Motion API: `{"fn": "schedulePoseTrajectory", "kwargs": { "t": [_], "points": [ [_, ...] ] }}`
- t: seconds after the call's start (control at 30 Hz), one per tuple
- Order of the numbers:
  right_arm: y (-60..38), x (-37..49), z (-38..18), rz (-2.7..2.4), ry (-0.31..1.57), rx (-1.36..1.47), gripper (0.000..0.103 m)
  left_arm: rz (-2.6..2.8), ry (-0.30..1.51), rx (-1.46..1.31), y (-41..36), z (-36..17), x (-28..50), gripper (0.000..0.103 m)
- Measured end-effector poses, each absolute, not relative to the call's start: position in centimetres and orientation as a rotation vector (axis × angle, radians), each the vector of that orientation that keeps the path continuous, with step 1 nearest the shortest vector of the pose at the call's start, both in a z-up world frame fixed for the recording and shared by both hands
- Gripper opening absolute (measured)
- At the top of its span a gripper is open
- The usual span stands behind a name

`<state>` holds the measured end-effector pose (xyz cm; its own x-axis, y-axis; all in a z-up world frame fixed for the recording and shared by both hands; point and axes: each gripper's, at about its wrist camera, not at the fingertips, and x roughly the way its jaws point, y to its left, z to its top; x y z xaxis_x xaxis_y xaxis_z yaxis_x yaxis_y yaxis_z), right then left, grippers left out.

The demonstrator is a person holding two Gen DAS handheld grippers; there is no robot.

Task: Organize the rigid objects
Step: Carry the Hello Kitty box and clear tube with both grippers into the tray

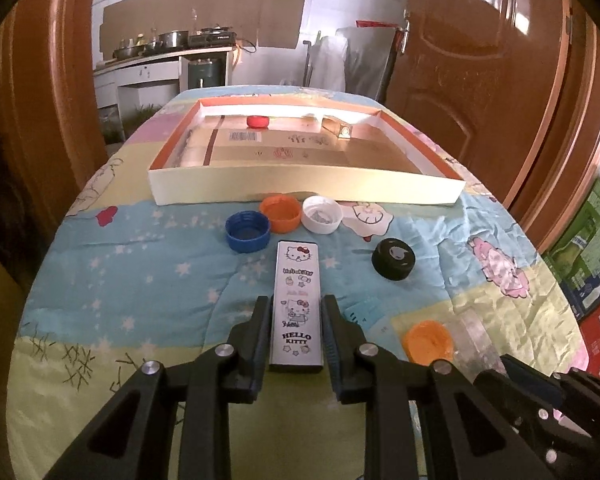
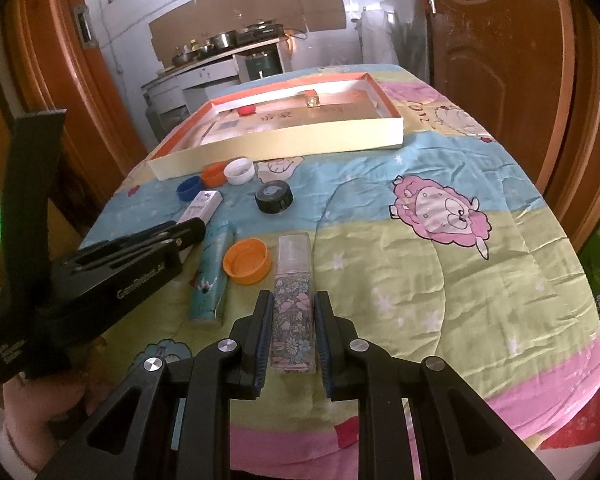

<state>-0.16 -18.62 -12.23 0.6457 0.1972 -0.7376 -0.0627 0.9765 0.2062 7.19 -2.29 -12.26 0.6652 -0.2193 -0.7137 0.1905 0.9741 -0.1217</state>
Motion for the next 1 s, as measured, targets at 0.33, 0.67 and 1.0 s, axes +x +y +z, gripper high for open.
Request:
{"fn": "schedulePoseTrajectory", "kwargs": {
  "t": [0.33,0.67,1.0],
  "points": [
    [-19.3,0.1,-11.4,0.145,0.831,0.182,0.021,-0.251,0.739,-0.046,-1.9,-9.3,5.9,0.025],
    [-20.1,1.5,-9.3,0.134,0.785,0.169,0.021,-0.232,0.689,-0.026,-2.1,-6.5,6.3,0.025],
    [-20.0,5.0,-6.2,0.155,0.730,0.115,0.021,-0.183,0.672,-0.020,-1.5,-4.6,8.9,0.025]
  ]
}}
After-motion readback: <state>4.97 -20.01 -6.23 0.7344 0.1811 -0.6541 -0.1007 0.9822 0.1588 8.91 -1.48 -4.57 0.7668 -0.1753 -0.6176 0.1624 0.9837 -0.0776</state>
